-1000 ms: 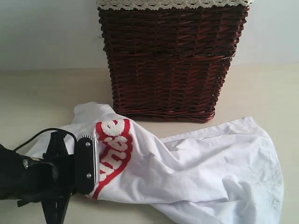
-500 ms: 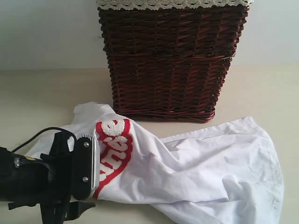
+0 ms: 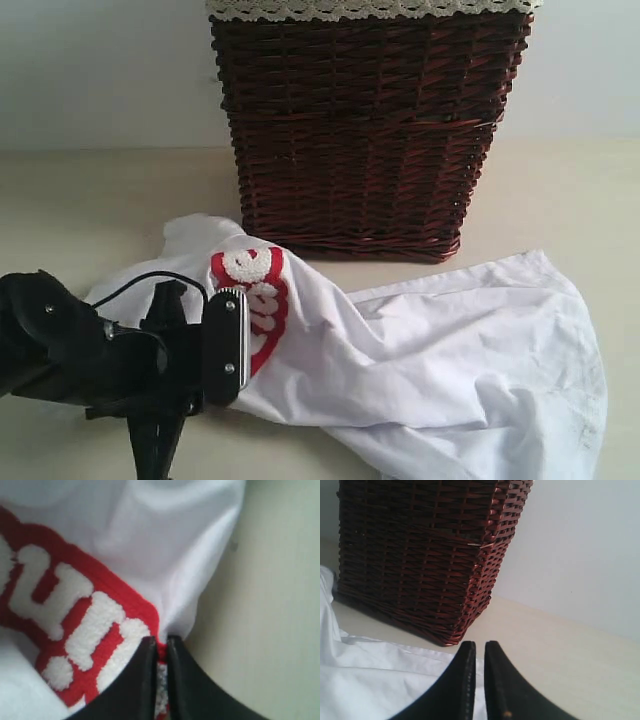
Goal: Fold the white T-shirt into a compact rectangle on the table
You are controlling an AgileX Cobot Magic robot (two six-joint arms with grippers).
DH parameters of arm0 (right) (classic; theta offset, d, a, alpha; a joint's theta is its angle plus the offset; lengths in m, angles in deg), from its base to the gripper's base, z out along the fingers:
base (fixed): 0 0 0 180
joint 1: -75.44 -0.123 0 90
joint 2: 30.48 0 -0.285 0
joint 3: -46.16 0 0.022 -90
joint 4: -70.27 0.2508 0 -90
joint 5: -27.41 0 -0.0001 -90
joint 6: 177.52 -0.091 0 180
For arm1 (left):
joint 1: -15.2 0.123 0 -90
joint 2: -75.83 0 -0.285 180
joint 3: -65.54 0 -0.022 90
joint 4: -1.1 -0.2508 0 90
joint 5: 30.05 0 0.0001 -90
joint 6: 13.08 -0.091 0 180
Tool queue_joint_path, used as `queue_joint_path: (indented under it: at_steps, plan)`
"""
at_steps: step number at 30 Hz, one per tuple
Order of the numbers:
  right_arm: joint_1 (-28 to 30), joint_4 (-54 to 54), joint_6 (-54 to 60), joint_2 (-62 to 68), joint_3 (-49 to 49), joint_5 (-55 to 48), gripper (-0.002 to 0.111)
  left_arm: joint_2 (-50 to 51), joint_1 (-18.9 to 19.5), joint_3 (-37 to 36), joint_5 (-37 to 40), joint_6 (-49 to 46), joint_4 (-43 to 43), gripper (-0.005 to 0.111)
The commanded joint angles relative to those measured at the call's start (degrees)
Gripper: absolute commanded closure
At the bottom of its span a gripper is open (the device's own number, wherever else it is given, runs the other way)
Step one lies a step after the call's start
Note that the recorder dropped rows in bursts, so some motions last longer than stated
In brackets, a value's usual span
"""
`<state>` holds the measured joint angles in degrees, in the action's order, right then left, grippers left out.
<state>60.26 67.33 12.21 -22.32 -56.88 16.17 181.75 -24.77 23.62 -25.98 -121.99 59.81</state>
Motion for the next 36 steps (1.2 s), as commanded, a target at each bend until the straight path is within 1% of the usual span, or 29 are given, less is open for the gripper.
queue_joint_path:
  at_steps: [1,5,6,7,9,10,11,12,13,14,16,17,18,19,20,21,22,23,24,28,30,34,36]
  plan:
    - [0.34,0.05,0.08,-0.38,0.26,0.51,0.099,-6.47,0.05,0.34,-0.94,3.39,0.71,0.107]
    - [0.34,0.05,0.08,-0.38,0.26,0.51,0.099,-13.94,0.05,1.38,-0.81,0.52,0.17,0.107]
    - [0.34,0.05,0.08,-0.38,0.26,0.51,0.099,-17.1,0.05,2.98,0.62,-2.17,-0.01,0.107]
    - [0.34,0.05,0.08,-0.38,0.26,0.51,0.099,-17.88,0.05,3.83,1.33,-2.55,-0.01,0.107]
    - [0.34,0.05,0.08,-0.38,0.26,0.51,0.099,-18.39,0.48,6.93,5.12,-2.67,-0.01,0.107]
    - [0.34,0.05,0.08,-0.38,0.26,0.51,0.099,-17.1,2.07,8.5,10.85,-1.74,0.62,0.107]
    - [0.34,0.05,0.08,-0.38,0.26,0.51,0.099,-16.08,3.04,9.0,14.14,0.08,0.87,0.107]
    - [0.34,0.05,0.08,-0.38,0.26,0.51,0.099,-13.39,5.71,9.58,20.29,3.02,0.87,0.107]
    - [0.34,0.05,0.08,-0.38,0.26,0.51,0.099,-12.25,6.95,9.58,21.62,3.56,1.11,0.107]
    - [0.34,0.05,0.08,-0.38,0.26,0.51,0.099,-9.48,8.82,9.58,22.16,6.19,1.11,0.107]
    - [0.34,0.05,0.08,-0.38,0.26,0.51,0.099,-6.77,10.3,9.58,19.35,6.08,1.11,0.105]
    - [0.34,0.05,0.08,-0.38,0.26,0.51,0.099,-5.94,10.3,9.58,14.55,6.08,1.8,0.098]
    - [0.34,0.05,0.08,-0.38,0.26,0.51,0.099,-5.81,10.3,9.58,11.34,5.93,2.06,0.093]
    - [0.34,0.05,0.08,-0.38,0.26,0.51,0.099,-5.71,10.3,10.11,8.09,5.93,2.03,0.079]
    - [0.34,0.05,0.08,-0.38,0.26,0.51,0.099,-5.71,10.3,10.42,6.27,5.93,2.03,0.069]
    - [0.34,0.05,0.08,-0.38,0.26,0.51,0.099,-5.71,10.3,11.22,4.93,5.93,2.19,0.054]
    - [0.34,0.05,0.08,-0.38,0.26,0.39,0.099,-5.83,10.3,11.43,4.81,6.54,2.36,0.046]
    - [0.34,0.05,0.08,-0.38,0.26,0.39,0.099,-6.17,10.3,11.48,4.81,7.68,3.2,0.039]
    - [0.34,0.05,0.08,-0.38,0.26,0.39,0.099,-6.82,10.14,11.48,4.81,9.09,4.76,0.036]
    - [0.34,0.05,0.08,-0.38,0.26,0.39,0.099,-11.51,10.03,11.48,10.11,19.62,5.62,0.035]
    - [0.34,0.05,0.08,-0.38,0.26,0.39,0.099,-14.85,10.03,11.36,13.58,22.69,4.76,0.035]
    - [0.34,0.05,0.08,-0.38,0.26,0.39,0.099,-21.31,10.03,8.93,21.49,30.47,-1.78,0.035]
    - [0.34,0.05,0.08,-0.38,0.26,0.29,0.099,-22.74,9.76,5.61,22.46,32.37,-3.03,0.036]
